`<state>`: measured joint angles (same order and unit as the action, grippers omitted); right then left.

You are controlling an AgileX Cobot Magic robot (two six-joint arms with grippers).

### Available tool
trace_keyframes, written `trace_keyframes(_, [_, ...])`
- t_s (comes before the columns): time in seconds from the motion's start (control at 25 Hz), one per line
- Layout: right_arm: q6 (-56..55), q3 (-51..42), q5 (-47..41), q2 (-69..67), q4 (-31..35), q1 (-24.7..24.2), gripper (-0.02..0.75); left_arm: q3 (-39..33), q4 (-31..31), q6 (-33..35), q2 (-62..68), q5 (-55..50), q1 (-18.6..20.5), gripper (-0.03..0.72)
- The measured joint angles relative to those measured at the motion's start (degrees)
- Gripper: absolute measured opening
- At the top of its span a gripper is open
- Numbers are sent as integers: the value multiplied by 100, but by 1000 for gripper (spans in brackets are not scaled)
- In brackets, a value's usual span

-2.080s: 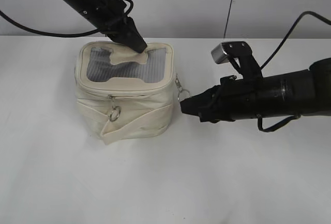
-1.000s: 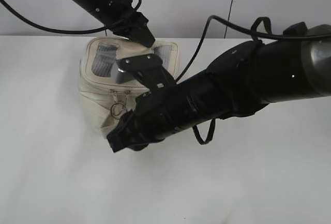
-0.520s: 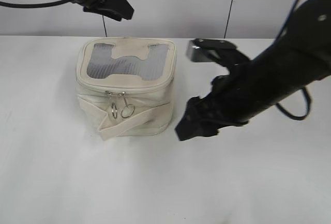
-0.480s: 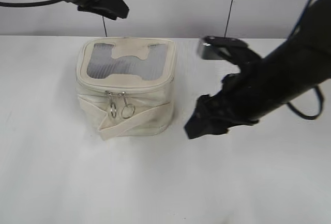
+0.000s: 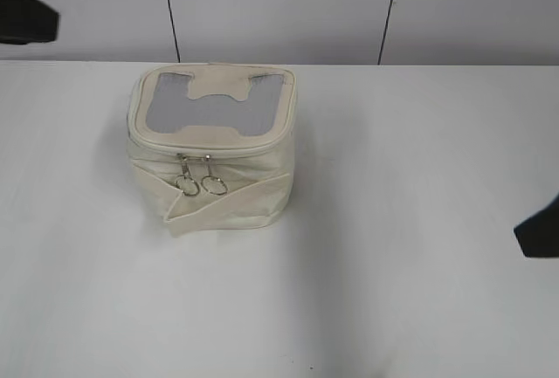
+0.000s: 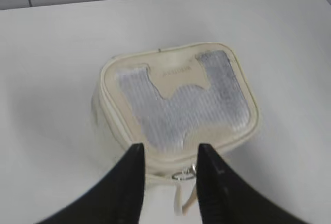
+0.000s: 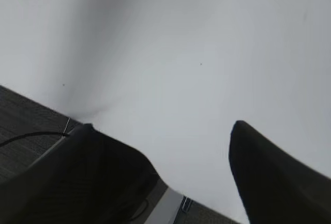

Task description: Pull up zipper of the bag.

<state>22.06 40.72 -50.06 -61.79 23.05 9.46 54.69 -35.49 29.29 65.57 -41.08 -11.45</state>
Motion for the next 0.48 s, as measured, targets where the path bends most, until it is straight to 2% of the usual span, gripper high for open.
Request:
trace_keyframes(0.12, [-189,-324,-278,875,-29,-5,628,-658,518,-389,-1471,-314,0,342])
trace_keyframes(0.24, [-360,-624,-450,1862,-99,-5,634,-950,1187,-930,-2950,-935,0,421])
trace_keyframes(0.48, [-1047,-916,-862,3578,-683,-5,635,-1170,2822,-2036,-4953,-1892,0,458])
